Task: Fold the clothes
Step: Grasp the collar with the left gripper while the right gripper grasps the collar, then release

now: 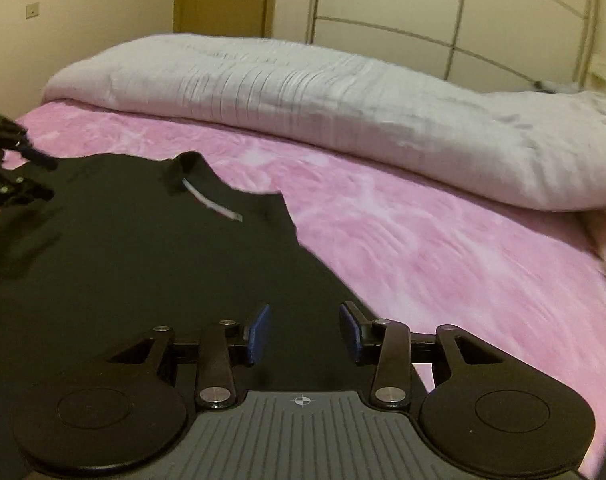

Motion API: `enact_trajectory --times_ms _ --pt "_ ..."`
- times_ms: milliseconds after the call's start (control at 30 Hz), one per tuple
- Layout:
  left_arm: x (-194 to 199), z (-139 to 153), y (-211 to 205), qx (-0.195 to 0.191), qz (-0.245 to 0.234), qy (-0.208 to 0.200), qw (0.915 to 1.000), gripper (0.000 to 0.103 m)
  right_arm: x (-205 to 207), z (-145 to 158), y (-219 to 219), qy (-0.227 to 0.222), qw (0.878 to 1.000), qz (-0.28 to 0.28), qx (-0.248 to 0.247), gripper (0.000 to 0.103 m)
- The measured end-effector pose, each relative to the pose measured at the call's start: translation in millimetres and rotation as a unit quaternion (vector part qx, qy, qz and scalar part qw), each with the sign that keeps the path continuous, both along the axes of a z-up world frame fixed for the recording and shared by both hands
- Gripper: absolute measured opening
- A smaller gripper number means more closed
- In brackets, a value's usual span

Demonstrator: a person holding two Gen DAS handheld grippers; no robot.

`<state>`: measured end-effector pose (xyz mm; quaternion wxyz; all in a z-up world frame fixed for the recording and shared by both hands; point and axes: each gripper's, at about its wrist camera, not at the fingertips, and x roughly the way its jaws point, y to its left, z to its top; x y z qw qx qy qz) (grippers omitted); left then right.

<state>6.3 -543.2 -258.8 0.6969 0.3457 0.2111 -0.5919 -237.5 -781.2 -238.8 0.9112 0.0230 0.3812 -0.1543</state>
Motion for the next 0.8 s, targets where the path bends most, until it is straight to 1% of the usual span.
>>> enact_trajectory --times_ms 67,133,233,267,333,400,433,467,500,533,567,633,667,733,800 --pt "30 -8 -24 -0.005 -0.001 0.007 1.0000 0.053 32 -10 -11 0.006 1.000 0.011 0.002 0.042" --pt "54 -16 -47 -0.008 -0.010 0.037 0.9992 0.053 55 -28 -30 0.013 1.000 0.016 0.003 0.042" --pt "72 -29 -77 -0.002 -0.043 0.071 0.9965 0.052 85 -50 -54 0.028 0.999 0.025 0.009 0.043" --pt "76 -33 -85 0.001 -0.054 0.080 0.9953 0.052 87 -55 -58 0.029 0.999 0.027 0.014 0.043" --pt "74 -38 -94 0.015 -0.073 0.084 0.9937 0.046 85 -63 -64 0.028 0.999 0.030 0.027 0.043" --pt "71 -42 -102 0.028 -0.091 0.088 0.9915 0.043 85 -67 -69 0.027 0.998 0.032 0.045 0.042" --pt "70 -45 -107 0.035 -0.100 0.090 0.9902 0.029 84 -69 -71 0.026 0.998 0.033 0.055 0.042" --pt "69 -46 -110 0.040 -0.108 0.090 0.9893 0.019 85 -70 -73 0.025 0.997 0.031 0.065 0.027" --pt "68 -42 -108 0.041 -0.110 0.084 0.9895 0.003 85 -69 -75 0.026 0.996 0.033 0.078 0.007" --pt "66 -39 -106 0.042 -0.113 0.077 0.9897 0.003 86 -66 -75 0.029 0.996 0.036 0.081 0.006" --pt "66 -35 -103 0.041 -0.115 0.071 0.9900 0.003 89 -61 -73 0.033 0.996 0.044 0.067 0.004" --pt "70 -23 -98 0.025 -0.108 0.063 0.9918 0.003 96 -50 -69 0.042 0.997 0.064 0.032 0.004" --pt "76 -23 -99 0.022 -0.095 0.062 0.9933 0.003 102 -43 -71 0.038 0.997 0.067 0.020 0.004" --pt "89 -23 -102 0.017 -0.068 0.059 0.9958 0.003 119 -26 -74 0.017 0.998 0.066 -0.003 0.004" --pt "102 -23 -104 0.011 -0.041 0.057 0.9975 0.003 142 -16 -75 0.001 0.997 0.068 -0.024 0.004"
